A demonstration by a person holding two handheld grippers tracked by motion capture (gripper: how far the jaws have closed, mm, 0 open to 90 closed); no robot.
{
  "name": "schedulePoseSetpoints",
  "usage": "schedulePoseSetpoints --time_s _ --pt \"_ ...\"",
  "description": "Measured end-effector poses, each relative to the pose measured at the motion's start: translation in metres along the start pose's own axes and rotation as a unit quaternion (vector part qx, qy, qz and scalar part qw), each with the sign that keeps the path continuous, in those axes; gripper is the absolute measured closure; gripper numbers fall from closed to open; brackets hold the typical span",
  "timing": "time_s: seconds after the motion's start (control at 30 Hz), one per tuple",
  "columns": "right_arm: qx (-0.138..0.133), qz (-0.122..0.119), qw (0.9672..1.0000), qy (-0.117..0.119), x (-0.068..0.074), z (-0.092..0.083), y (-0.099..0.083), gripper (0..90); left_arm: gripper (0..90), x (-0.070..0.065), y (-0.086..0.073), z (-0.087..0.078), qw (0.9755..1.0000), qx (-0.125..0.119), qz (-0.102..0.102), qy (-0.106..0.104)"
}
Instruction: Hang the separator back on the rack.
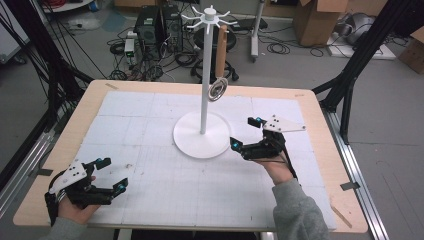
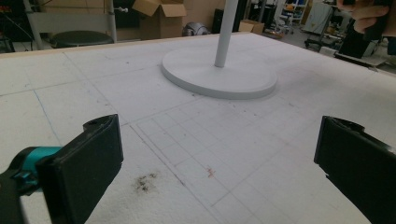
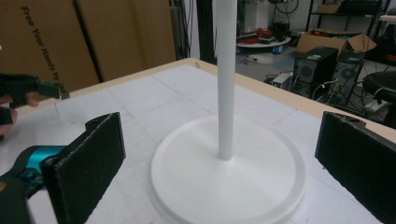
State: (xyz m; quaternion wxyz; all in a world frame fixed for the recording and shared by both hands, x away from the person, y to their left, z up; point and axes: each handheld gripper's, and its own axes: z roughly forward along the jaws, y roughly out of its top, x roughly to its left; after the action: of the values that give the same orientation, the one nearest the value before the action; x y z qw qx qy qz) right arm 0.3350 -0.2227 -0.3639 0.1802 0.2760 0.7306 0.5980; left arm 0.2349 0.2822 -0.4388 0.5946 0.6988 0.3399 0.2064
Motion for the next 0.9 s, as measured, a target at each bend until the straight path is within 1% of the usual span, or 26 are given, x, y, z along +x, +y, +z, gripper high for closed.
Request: schedulePoseSetpoints --time_s 0.1,0.27,0.37,0.47,0.53,0.57,0.67,0.7,0.8,0.9 --pt "-0.002 -0.005 1.0000 0.002 0.001 -0.004 -0.005 0.7 1.7 -0.001 0.001 0.001 1.0000 -0.003 0.000 -0.001" --pt "0.008 -0.013 0.9999 -0.002 0.002 -0.009 -0.014 0.7 1.7 -0.001 0.001 0.003 1.0000 -0.003 0.000 -0.004" --pt "0.013 -0.008 0.9999 -0.001 0.001 -0.012 -0.023 0.7 1.7 -0.001 0.002 0.004 1.0000 -0.003 0.001 -0.006" --pt "0.025 -0.007 0.9996 -0.006 -0.001 -0.014 -0.033 0.7 1.7 -0.002 0.002 0.007 1.0000 -0.003 0.001 -0.009" --pt "0.019 -0.006 0.9998 -0.009 -0.003 -0.017 -0.039 0.7 1.7 -0.002 0.003 0.008 0.9999 -0.002 0.002 -0.010" --pt "0.016 0.001 0.9999 -0.007 -0.004 -0.019 -0.041 0.7 1.7 -0.002 0.003 0.008 0.9999 -0.003 0.001 -0.011" --pt "0.009 0.002 0.9999 -0.009 -0.008 -0.026 -0.045 0.7 1.7 -0.001 0.003 0.008 0.9999 -0.006 0.000 -0.012" --pt "0.011 0.005 0.9999 -0.008 -0.009 -0.028 -0.047 0.7 1.7 -0.001 0.003 0.008 0.9999 -0.006 0.000 -0.012" --pt "0.018 0.003 0.9998 -0.009 -0.013 -0.035 -0.052 0.7 1.7 -0.001 0.004 0.008 0.9999 -0.007 -0.001 -0.015" --pt "0.020 0.004 0.9997 -0.015 -0.017 -0.043 -0.056 0.7 1.7 -0.003 0.004 0.009 0.9998 -0.010 -0.001 -0.017"
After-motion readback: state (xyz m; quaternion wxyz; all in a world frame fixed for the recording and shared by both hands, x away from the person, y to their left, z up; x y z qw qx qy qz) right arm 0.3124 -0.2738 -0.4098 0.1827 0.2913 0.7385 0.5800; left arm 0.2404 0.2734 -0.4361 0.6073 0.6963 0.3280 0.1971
